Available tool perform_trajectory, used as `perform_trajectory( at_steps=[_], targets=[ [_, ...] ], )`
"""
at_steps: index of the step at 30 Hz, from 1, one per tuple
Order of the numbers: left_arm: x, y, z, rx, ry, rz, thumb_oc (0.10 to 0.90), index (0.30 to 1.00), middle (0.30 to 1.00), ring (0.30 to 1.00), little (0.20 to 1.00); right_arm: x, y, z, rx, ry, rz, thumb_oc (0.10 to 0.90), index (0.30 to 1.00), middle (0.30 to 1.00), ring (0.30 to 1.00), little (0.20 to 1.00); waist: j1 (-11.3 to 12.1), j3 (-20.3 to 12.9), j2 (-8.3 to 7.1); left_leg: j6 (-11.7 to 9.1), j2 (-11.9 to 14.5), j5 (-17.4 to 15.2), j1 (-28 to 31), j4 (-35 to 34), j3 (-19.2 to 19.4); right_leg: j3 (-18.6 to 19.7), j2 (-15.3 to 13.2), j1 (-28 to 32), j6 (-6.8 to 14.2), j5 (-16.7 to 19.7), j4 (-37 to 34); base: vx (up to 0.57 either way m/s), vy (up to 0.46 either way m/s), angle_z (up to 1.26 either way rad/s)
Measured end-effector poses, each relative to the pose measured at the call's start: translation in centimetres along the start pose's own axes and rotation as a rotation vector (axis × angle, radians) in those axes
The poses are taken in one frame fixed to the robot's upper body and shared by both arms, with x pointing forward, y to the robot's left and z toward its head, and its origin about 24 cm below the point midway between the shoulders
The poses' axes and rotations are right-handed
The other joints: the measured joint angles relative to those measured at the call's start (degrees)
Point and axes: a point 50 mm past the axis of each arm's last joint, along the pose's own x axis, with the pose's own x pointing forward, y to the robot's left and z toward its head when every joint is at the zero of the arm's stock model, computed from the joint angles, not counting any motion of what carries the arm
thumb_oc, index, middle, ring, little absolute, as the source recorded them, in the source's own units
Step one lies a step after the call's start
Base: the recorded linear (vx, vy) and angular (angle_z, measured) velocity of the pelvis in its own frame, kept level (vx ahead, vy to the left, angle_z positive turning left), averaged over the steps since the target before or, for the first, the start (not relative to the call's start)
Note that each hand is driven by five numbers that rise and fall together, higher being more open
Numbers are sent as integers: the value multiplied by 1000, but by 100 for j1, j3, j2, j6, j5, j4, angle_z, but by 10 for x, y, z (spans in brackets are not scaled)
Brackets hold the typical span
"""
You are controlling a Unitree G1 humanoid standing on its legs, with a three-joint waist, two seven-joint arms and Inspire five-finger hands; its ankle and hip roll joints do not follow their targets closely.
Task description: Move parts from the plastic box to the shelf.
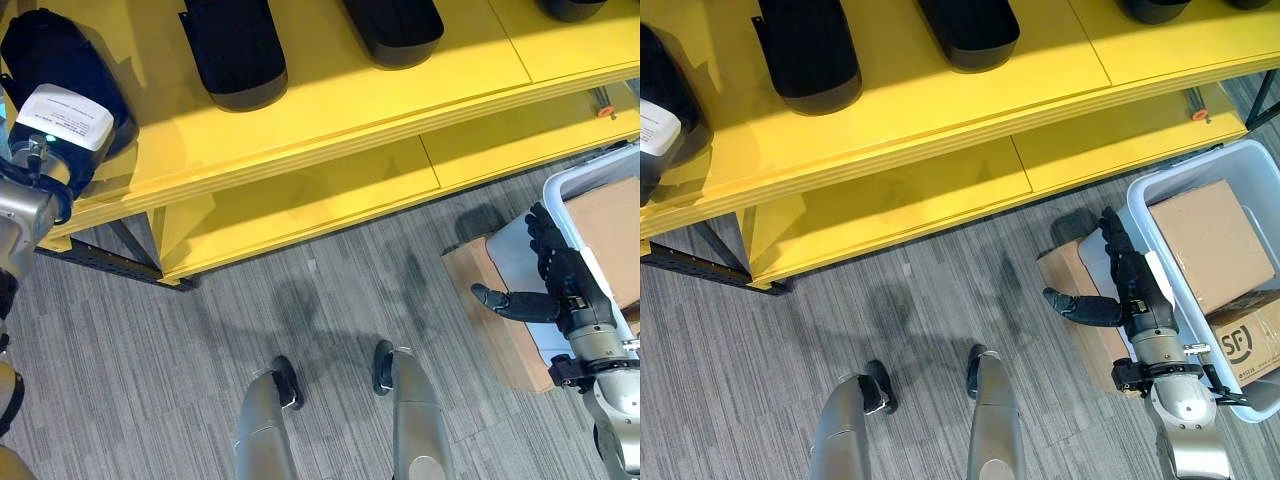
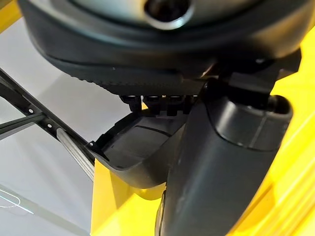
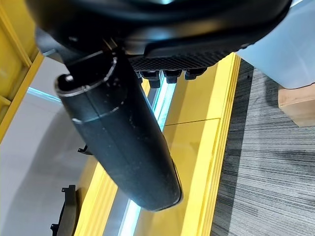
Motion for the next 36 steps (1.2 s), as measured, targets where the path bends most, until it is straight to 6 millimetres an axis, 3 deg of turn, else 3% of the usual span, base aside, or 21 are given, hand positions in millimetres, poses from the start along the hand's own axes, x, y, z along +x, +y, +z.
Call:
perform_trajectory(
  at_steps=[7, 25, 36],
  targets=[
    [0, 5, 4, 25, -18, 21, 900, 1000, 1000, 1000, 1000, -3, -9, 0, -13, 3, -34, 900, 1000, 1000, 1000, 1000, 15, 0, 0, 52, -2, -33, -90, 106, 8, 32, -6, -64, -1, 21, 10, 0, 0, 0],
    [-4, 8, 3, 107, -48, 28, 900, 1000, 1000, 1000, 1000, -1, -10, 2, -13, -8, -38, 900, 1000, 1000, 1000, 1000, 5, -1, 0, 88, -5, -57, -141, 190, 19, 63, -8, -97, 34, 66, 21, 0, 0, 0],
    [-7, -10, 0, 113, -48, -37, 900, 1000, 1000, 1000, 1000, 1, -10, 3, -13, -14, -38, 900, 1000, 1000, 1000, 1000, 17, -9, 11, 118, -2, -71, -34, 233, 49, 110, -11, -4, 14, 89, 34, 0, 0, 0]
  ],
)
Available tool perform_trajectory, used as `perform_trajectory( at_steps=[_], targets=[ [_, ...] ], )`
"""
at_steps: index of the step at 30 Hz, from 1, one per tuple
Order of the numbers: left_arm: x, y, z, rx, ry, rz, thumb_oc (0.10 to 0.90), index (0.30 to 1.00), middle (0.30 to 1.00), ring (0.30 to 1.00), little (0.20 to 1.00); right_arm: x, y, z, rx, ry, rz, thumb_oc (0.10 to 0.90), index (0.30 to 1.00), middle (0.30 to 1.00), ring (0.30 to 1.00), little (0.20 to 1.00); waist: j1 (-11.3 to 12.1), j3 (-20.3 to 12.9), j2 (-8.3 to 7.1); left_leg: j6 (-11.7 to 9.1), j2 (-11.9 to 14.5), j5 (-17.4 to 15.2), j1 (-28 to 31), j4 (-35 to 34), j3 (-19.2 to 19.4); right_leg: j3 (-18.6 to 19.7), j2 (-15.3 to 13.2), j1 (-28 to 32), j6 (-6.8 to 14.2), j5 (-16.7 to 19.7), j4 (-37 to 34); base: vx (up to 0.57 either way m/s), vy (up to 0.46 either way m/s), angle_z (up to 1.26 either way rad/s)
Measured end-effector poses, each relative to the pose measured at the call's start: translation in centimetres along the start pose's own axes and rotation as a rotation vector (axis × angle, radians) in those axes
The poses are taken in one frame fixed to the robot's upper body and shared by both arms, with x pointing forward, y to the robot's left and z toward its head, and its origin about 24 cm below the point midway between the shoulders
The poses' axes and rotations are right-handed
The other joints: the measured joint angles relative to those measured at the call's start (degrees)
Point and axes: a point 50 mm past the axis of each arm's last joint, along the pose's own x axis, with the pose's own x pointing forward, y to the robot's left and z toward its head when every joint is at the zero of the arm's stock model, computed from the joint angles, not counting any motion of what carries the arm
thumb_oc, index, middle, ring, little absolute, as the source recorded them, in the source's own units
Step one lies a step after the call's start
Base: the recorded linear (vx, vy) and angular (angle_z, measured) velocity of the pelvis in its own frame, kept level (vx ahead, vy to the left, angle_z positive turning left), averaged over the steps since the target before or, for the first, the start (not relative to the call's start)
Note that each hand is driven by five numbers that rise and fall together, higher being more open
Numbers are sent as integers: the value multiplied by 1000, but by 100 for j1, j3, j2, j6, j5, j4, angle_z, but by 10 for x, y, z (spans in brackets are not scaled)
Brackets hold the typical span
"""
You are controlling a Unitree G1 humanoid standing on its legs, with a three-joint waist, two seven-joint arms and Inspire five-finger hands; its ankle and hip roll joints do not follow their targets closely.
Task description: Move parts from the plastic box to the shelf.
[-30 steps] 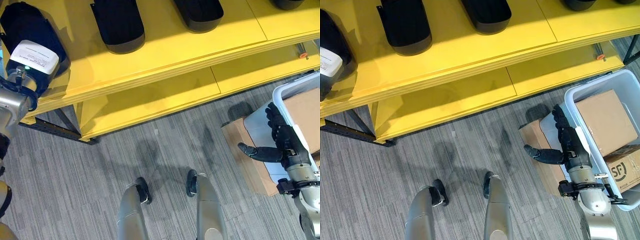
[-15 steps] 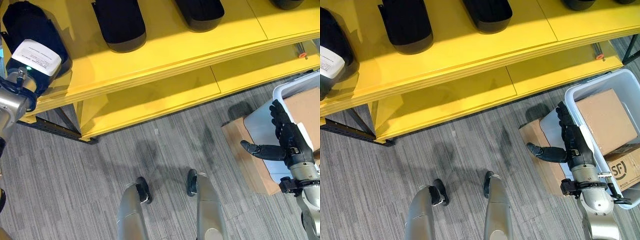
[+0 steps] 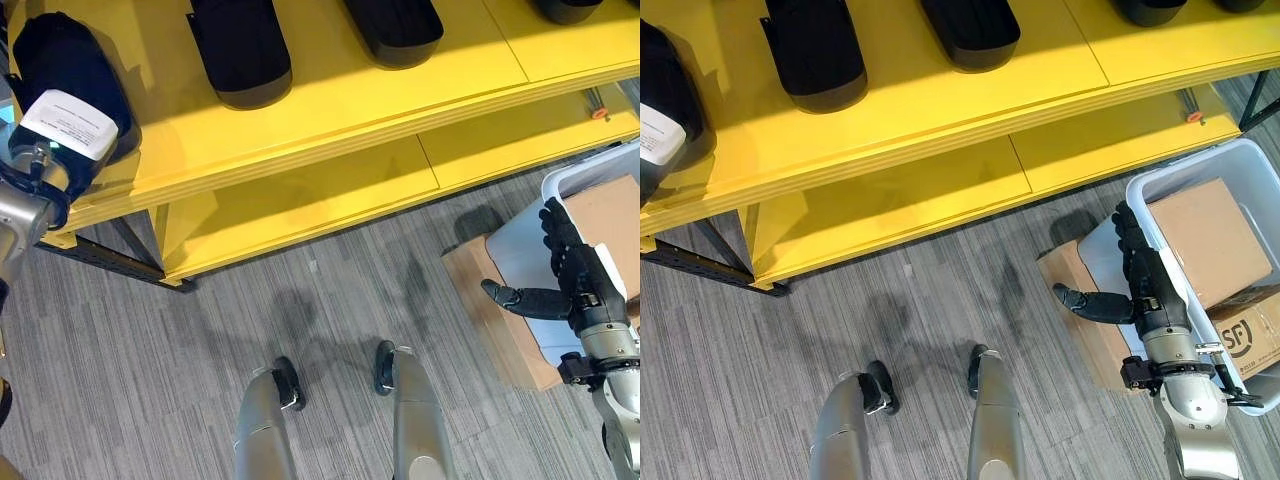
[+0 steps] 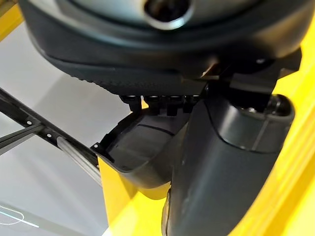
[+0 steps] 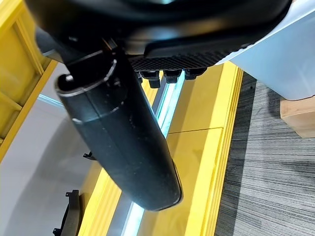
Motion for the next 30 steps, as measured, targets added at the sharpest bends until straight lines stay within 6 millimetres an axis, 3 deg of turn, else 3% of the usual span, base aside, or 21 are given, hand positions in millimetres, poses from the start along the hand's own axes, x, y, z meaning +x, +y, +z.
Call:
perform_trajectory(
  at_steps=[22, 28, 29, 30],
  targets=[
    [-6, -12, 3, 10, -28, -35, 900, 1000, 1000, 1000, 1000, 1, -1, 1, -5, -3, 1, 900, 1000, 1000, 1000, 1000, 57, -27, 51, 2, -11, 18, 79, -17, -8, -8, -17, 81, -9, -2, 25, 0, 0, 0],
    [-8, -17, -20, -90, 79, -49, 900, 1000, 1000, 1000, 1000, 1, 2, 0, -1, -1, 14, 900, 1000, 1000, 1000, 1000, 17, -32, 60, -19, -16, 67, 181, -99, -7, -22, -38, 146, -12, -5, 22, 2, -36, 2],
    [-7, -8, -44, -136, 182, -26, 900, 1000, 1000, 1000, 1000, 1, 6, -1, 3, 5, 28, 900, 1000, 1000, 1000, 1000, 26, -33, 62, -35, -20, 99, 189, -120, -24, -40, -40, 154, -12, -6, 48, 3, -65, 4],
    [-6, -2, -49, -148, 206, -6, 900, 1000, 1000, 1000, 1000, 0, 6, -2, 4, 9, 31, 900, 1000, 1000, 1000, 1000, 36, -37, 70, -45, -15, 111, 204, -144, -39, -50, -44, 162, -8, -9, 59, 5, -63, 12]
  ],
)
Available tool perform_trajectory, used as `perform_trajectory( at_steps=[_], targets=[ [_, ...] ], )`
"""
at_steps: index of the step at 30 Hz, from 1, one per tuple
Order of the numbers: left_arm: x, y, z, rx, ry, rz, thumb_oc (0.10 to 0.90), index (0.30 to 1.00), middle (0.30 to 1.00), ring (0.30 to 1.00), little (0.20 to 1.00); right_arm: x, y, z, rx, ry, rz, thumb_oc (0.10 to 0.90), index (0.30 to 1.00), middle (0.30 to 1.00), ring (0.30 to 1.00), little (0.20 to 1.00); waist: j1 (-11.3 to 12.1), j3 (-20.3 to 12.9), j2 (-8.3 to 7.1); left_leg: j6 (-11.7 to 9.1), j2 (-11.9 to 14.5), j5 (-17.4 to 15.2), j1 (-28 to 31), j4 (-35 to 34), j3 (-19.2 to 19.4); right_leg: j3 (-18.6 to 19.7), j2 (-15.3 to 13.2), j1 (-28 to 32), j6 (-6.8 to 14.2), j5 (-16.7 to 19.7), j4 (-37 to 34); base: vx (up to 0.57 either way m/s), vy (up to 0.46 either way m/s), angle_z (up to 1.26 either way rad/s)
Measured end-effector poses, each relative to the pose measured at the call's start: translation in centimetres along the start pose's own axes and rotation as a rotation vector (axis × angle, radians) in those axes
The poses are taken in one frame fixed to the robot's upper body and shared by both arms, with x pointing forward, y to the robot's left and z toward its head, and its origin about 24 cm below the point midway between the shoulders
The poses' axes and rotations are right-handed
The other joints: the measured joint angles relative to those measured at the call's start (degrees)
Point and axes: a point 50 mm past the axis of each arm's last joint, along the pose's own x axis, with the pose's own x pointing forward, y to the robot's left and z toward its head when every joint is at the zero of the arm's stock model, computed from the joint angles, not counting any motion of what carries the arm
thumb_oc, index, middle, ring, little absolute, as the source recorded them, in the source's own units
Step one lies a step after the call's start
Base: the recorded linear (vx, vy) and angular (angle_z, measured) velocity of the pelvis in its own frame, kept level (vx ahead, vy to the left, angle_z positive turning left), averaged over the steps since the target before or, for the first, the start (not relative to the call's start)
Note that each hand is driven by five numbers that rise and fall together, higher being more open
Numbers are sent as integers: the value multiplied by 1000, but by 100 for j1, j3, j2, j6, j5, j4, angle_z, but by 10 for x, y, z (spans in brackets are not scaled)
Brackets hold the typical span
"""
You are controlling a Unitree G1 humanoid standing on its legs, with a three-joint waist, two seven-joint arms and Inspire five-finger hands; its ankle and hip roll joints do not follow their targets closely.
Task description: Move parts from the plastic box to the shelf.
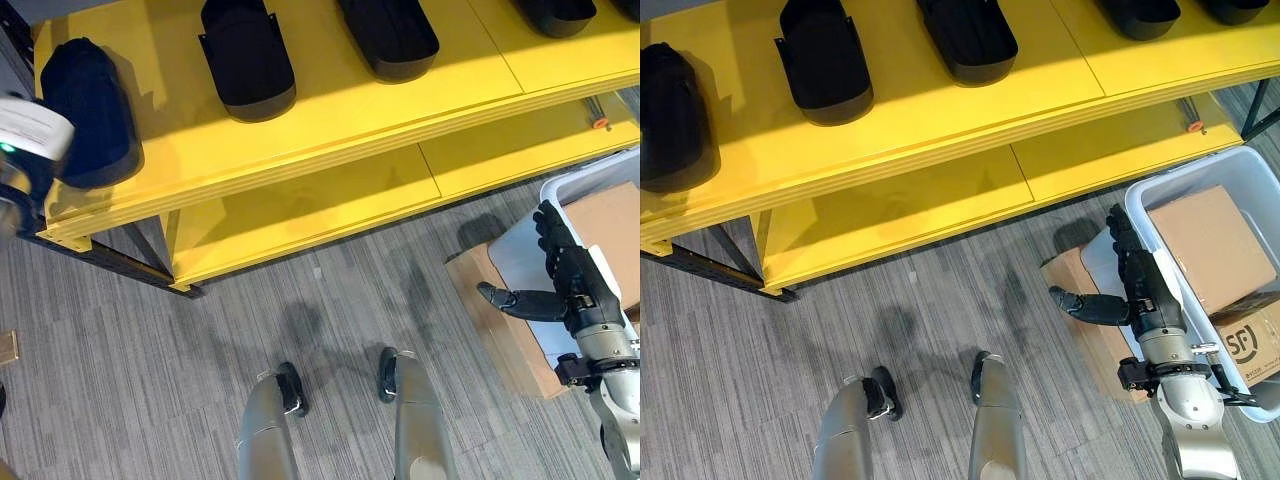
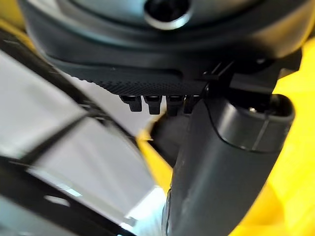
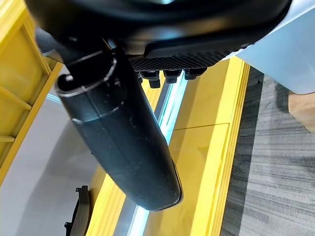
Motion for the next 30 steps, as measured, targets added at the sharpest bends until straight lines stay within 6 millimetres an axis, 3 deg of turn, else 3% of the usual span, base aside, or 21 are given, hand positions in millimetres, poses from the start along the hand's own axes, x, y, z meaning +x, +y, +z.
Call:
perform_trajectory(
  at_steps=[3, 13, 19, 22, 24, 25, 30],
  targets=[
    [6, 18, 5, -81, 17, 99, 900, 1000, 1000, 1000, 1000, -3, 7, -4, 11, 17, 28, 900, 1000, 1000, 1000, 1000, 43, -2, 1, -32, -50, 79, 167, -158, -33, -44, -14, 164, -10, -6, -61, 4, -41, 10],
    [2, 40, 23, -328, -26, 267, 900, 1000, 1000, 1000, 1000, -5, 4, -5, 6, 25, 17, 900, 1000, 1000, 1000, 1000, 104, -95, 92, -122, -93, 154, 267, -290, -161, -172, -7, 315, -86, -75, -71, 2, -24, 4],
    [-30, 10, 30, -466, -46, 308, 900, 1000, 1000, 1000, 1000, -4, 5, -5, 14, 21, 7, 900, 1000, 1000, 1000, 1000, 198, -112, 80, -143, -105, 164, 492, -392, -186, -230, -7, 546, -87, -117, -132, 2, -28, 3],
    [-52, -16, 50, -709, -32, 312, 900, 1000, 1000, 1000, 1000, -6, 3, -7, 17, 33, -11, 900, 1000, 1000, 1000, 1000, 293, -128, 81, -150, -116, 169, 772, -549, -166, -246, -12, 813, -101, -138, -258, -3, -29, 2],
    [-60, -29, 60, -752, -49, 276, 900, 1000, 1000, 1000, 1000, -4, 4, -6, 27, 22, -16, 900, 1000, 1000, 1000, 1000, 316, -149, 80, -122, -123, 172, 873, -624, -181, -283, -8, 927, -101, -134, -318, -41, -30, 7],
    [-71, -41, 76, -861, -49, 253, 900, 1000, 1000, 1000, 1000, -3, 3, -6, 30, 22, -27, 900, 1000, 1000, 1000, 1000, 346, -202, 82, -162, -170, 235, 984, -733, -173, -316, -43, 1037, -86, -121, -386, 41, -39, 12],
    [-97, -64, 124, -1072, -96, 164, 900, 1000, 1000, 1000, 1000, -3, 8, -8, 51, 28, -35, 900, 1000, 1000, 1000, 1000, 428, -326, 18, -150, -218, 306, 1390, -1022, -180, -336, -27, 1435, -56, -96, -604, 49, -53, 5]
  ],
)
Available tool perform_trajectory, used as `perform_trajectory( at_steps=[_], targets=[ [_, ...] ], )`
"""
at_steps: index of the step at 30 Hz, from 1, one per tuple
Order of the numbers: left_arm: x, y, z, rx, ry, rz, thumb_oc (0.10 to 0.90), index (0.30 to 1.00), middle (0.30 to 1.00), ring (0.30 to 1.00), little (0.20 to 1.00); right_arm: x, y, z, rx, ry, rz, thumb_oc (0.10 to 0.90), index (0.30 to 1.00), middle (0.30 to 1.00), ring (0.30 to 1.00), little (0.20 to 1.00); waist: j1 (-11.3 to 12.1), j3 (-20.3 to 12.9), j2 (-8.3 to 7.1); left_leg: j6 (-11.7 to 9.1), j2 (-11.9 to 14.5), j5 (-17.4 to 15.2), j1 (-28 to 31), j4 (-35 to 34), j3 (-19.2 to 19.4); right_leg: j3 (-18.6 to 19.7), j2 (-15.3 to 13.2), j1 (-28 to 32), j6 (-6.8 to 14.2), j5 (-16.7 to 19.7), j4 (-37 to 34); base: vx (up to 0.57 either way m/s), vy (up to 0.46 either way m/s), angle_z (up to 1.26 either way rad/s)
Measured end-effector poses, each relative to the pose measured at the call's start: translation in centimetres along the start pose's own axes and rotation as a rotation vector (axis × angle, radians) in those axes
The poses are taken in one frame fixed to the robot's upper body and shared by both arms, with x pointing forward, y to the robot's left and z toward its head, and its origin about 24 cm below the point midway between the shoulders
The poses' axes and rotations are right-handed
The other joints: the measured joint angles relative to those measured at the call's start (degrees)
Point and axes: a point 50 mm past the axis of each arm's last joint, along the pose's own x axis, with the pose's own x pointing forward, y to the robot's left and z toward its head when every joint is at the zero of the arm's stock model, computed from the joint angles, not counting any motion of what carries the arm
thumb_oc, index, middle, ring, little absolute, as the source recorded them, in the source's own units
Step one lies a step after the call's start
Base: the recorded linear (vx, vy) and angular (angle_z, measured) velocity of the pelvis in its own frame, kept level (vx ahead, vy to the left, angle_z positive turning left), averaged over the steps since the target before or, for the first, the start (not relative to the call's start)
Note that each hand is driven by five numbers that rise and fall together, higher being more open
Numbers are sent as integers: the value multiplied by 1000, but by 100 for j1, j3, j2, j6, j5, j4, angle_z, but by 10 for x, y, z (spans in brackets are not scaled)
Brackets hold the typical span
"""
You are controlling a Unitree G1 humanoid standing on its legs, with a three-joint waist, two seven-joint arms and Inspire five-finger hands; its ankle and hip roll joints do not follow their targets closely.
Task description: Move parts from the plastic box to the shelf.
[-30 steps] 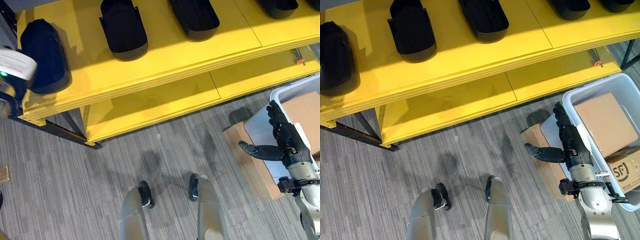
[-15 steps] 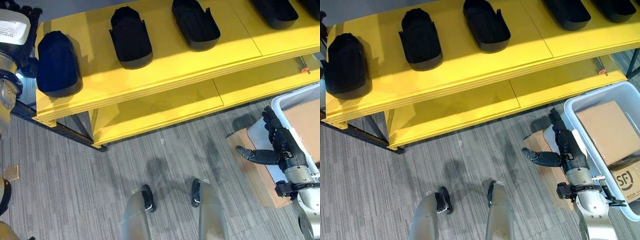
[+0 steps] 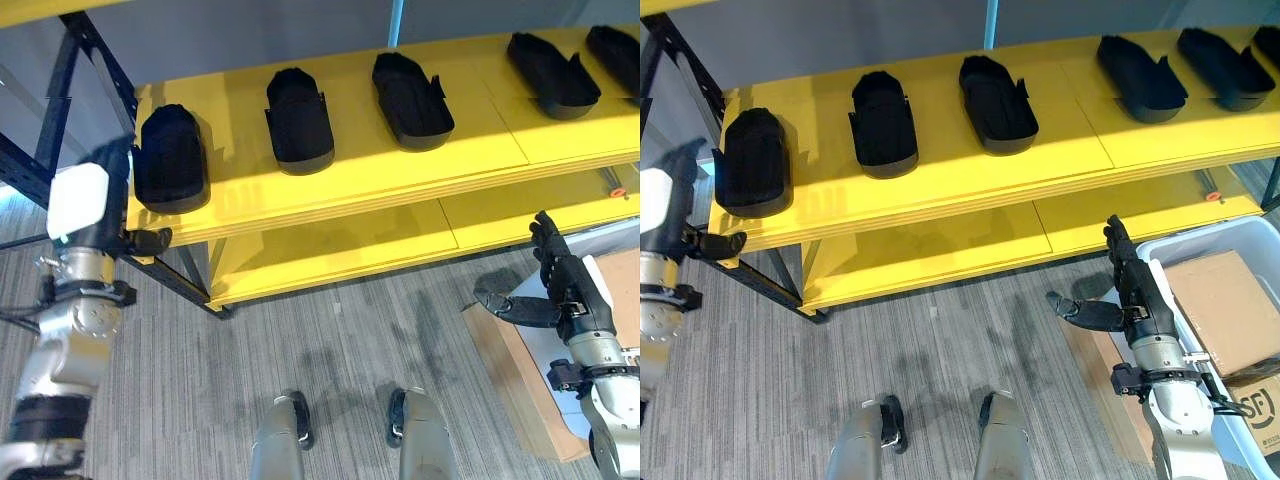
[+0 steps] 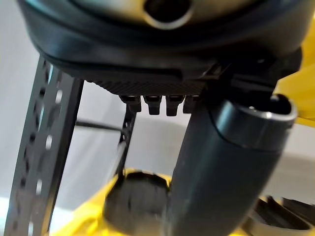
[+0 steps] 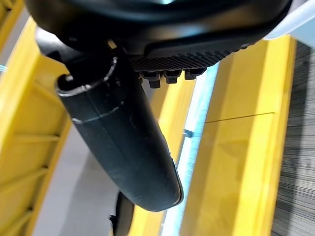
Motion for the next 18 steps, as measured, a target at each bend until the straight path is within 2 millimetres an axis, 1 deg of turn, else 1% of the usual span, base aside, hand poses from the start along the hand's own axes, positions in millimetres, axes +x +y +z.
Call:
perform_trajectory(
  at_steps=[1, 2, 4, 7, 8, 11, 14, 18],
  targets=[
    [-6, -5, 3, -1, -22, -27, 900, 1000, 1000, 1000, 1000, 0, 1, 0, 3, -1, 3, 900, 1000, 1000, 1000, 1000, 7, -16, -26, 0, 4, -6, 72, -31, 3, 2, 10, 65, -9, -13, -22, 79, -75, 2],
    [-13, -15, 9, -39, -42, -46, 900, 1000, 1000, 1000, 1000, 0, 2, -1, 9, 0, -3, 900, 1000, 1000, 1000, 1000, 14, -21, -34, -20, 2, 12, 206, -136, -7, -31, 20, 198, -9, -17, -90, 56, -49, 1],
    [-23, -26, 15, -92, -51, -63, 900, 1000, 1000, 1000, 1000, -1, 3, -2, 17, 4, -1, 900, 1000, 1000, 1000, 1000, 18, -28, -39, -36, -3, 57, 398, -269, 1, -42, 37, 380, -15, -12, -192, 54, -55, 1],
    [-28, -32, 22, -112, -83, -83, 900, 1000, 1000, 1000, 1000, -2, 6, -2, 23, 6, 3, 900, 1000, 1000, 1000, 1000, 19, -69, -63, -82, -1, 126, 542, -439, -10, -88, 61, 491, -26, -13, -256, 28, -30, 2],
    [-32, -36, 29, -141, -102, -88, 900, 1000, 1000, 1000, 1000, -4, 7, -5, 33, 16, 0, 900, 1000, 1000, 1000, 1000, 20, -94, -82, -112, 1, 189, 643, -575, -18, -128, 76, 575, -27, -9, -312, 50, -43, 6],
    [-40, -37, 36, -155, -150, -120, 900, 1000, 1000, 1000, 1000, -6, 9, -7, 44, 24, -4, 900, 1000, 1000, 1000, 1000, 14, -137, -91, -174, 12, 272, 769, -759, -20, -147, 120, 642, -27, -1, -372, 35, -38, -1],
    [-49, -39, 41, -163, -184, -154, 900, 1000, 1000, 1000, 1000, -10, 8, -10, 42, 39, -5, 900, 1000, 1000, 1000, 1000, 8, -191, -62, -262, 28, 359, 899, -911, -47, -209, 167, 760, -50, -10, -442, 13, -32, 4],
    [-55, -48, 47, -172, -204, -200, 900, 1000, 1000, 1000, 1000, -12, 8, -12, 41, 50, -10, 900, 1000, 1000, 1000, 1000, 12, -291, -21, -263, 36, 368, 897, -948, -112, -280, 207, 784, -88, -33, -444, 3, -19, 5]
  ],
)
